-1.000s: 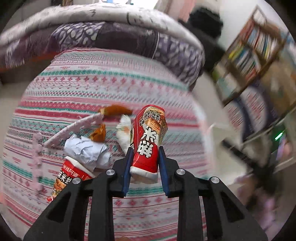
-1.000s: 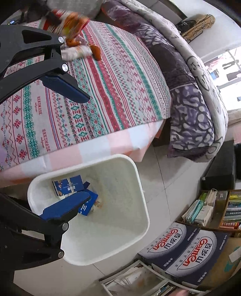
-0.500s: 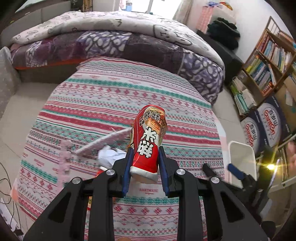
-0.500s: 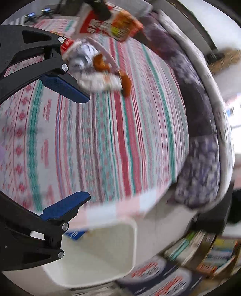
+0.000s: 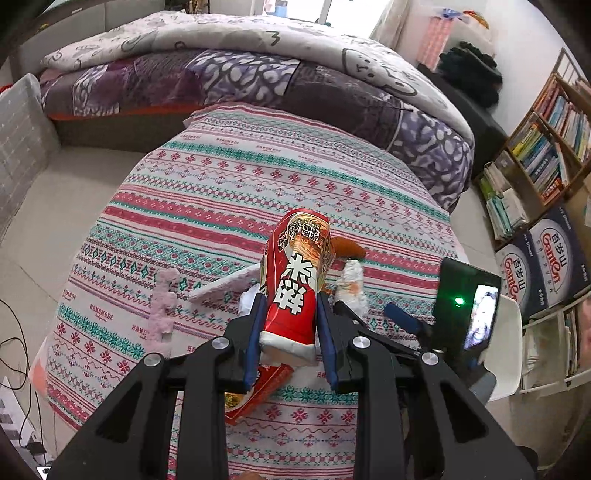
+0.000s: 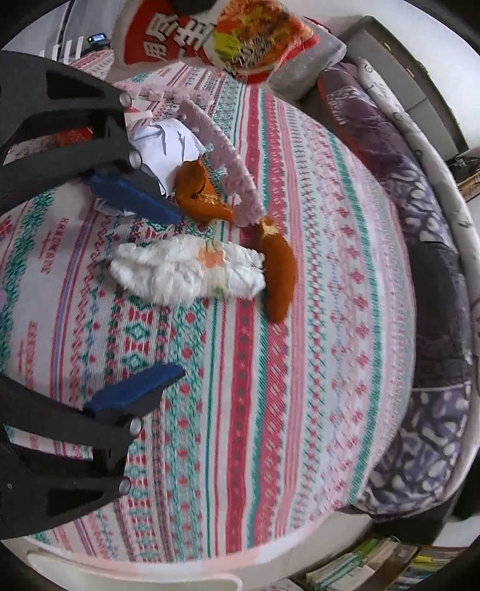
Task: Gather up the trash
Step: 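Grasp the white tissue bundle with the right tool while the left tool holds the red tube, then drop the tissue bundle into the bin with the right tool while the left tool drops the red tube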
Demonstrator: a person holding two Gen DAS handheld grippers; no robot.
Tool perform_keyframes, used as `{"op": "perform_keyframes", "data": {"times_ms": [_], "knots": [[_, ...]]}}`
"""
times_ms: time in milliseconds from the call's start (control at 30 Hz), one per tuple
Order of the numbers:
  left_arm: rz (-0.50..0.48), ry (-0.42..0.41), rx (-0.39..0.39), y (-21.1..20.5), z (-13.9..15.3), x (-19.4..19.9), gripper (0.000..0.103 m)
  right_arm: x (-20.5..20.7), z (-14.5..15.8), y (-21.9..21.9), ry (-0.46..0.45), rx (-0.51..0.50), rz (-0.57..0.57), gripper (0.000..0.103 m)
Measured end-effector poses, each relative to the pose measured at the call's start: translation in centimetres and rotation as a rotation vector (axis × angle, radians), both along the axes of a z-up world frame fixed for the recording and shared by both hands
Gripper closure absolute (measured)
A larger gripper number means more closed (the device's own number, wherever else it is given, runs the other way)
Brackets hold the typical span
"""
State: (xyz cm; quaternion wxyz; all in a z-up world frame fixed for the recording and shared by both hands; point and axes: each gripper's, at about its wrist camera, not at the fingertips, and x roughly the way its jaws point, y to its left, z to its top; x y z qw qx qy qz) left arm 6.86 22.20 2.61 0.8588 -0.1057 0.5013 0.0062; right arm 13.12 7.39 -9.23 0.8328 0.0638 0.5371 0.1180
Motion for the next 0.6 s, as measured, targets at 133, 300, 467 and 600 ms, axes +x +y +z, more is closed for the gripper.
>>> {"op": "perform_keyframes", "data": {"times_ms": [133,300,467,600], "knots": [[0.018,0.009,-0.008,0.5,-0.4,0.0,0.076,-0.2,0.2,0.4,-0.009,0.001,0.049,0.069],[0.019,0.005,-0.002,0.2,-0.4,-0.2,0.076,-1.1,1.7,-1.0,-0.034,0.002,-0.001,0.07],[0.005,-0.013,0.008,-1.0,0.0,-0.3,0.076,-2.0,4.0,-3.0,-0.069,0.018,-0.039,0.07],[-0.01,-0.025,0.017,-2.5,0.2,-0.4,0.076,-2.6,5.4,-4.5,-0.099,0.016,-0.054,0.07]]}}
